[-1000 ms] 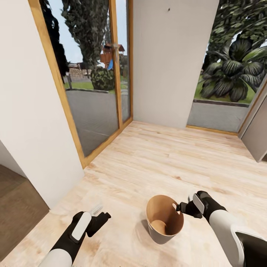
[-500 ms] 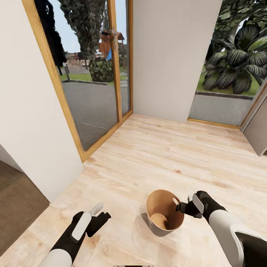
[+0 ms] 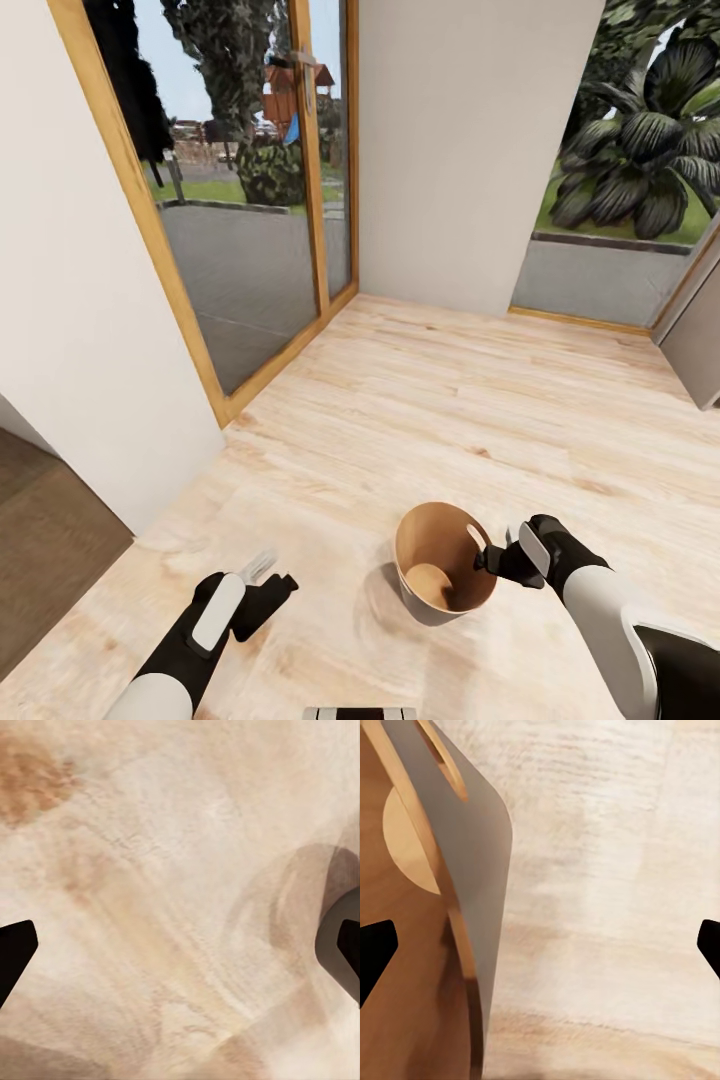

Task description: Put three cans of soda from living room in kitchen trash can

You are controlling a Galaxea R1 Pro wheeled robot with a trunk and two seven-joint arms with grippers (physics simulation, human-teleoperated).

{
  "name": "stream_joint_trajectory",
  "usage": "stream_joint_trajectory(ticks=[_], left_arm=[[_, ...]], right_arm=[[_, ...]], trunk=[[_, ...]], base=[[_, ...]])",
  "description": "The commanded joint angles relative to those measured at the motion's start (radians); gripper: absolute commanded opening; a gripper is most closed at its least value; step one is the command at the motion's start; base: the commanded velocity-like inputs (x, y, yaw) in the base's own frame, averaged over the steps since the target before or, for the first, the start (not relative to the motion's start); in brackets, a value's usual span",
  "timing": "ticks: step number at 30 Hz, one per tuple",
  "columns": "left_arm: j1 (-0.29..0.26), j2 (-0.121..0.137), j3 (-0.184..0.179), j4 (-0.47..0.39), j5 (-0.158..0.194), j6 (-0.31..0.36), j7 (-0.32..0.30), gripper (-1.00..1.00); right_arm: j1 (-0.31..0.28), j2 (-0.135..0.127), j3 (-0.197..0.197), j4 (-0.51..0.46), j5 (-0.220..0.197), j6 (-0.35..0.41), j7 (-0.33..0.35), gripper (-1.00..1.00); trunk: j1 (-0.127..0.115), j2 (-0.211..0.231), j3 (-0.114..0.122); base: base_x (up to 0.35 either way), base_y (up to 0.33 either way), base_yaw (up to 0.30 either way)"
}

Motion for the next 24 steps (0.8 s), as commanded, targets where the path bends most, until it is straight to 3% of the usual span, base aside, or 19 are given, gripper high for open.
stream_joint_trajectory(ticks=[1,2,3,18,24], left_arm=[[0.003,0.001,0.000,0.000,0.000,0.000,0.000,1.00],[0.007,0.001,0.000,0.000,-0.001,0.000,-0.001,1.00],[0.011,0.002,0.000,0.000,-0.002,0.000,-0.002,1.00],[0.033,0.009,0.000,0.000,-0.009,-0.002,-0.042,1.00],[0.044,0.010,0.000,-0.004,-0.009,-0.002,-0.042,1.00]], right_arm=[[0.000,0.000,0.000,0.000,0.000,0.000,0.000,1.00],[0.000,0.000,0.000,0.000,0.000,0.000,0.001,1.00],[0.000,0.000,0.000,0.000,0.000,0.000,0.002,-1.00],[0.000,-0.001,0.000,0.000,0.000,0.000,0.004,-1.00],[0.000,-0.001,0.000,-0.002,0.000,-0.001,0.007,-1.00]], trunk=[[0.000,0.000,0.000],[0.000,0.000,0.000],[0.000,0.000,0.000],[0.000,0.000,0.000],[-0.003,0.001,0.023]], base=[[0.000,0.000,0.000],[0.000,0.000,0.000],[0.000,0.000,0.000],[0.000,0.000,0.000],[0.000,0.000,0.000]])
